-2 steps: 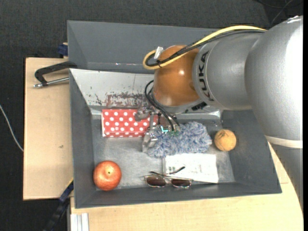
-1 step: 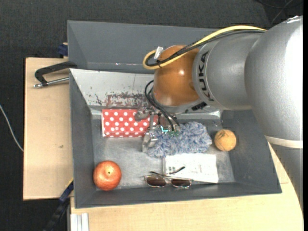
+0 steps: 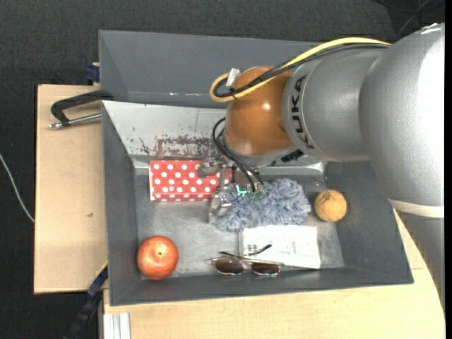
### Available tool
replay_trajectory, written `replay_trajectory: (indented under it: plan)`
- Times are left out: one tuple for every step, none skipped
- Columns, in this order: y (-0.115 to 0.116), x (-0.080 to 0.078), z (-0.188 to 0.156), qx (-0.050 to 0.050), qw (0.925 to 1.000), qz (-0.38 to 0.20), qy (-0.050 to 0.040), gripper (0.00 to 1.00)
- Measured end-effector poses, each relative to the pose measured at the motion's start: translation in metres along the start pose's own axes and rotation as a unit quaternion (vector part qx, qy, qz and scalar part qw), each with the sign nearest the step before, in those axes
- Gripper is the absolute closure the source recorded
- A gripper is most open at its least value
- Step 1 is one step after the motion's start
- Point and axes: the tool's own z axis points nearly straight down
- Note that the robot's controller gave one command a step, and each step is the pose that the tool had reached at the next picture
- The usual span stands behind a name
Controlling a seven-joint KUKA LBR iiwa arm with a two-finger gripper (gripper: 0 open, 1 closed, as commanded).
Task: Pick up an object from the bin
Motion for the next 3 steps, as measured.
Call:
replay_trajectory:
  plan:
    - [0.005,-0.009,-0.039,0.002,0.9996,0.026,0.0063,0.00]
    - [0.000,-0.017,0.002,0.001,0.9969,0.078,0.0096,1.00]
    - [0.000,-0.017,0.002,0.001,0.9969,0.078,0.0097,1.00]
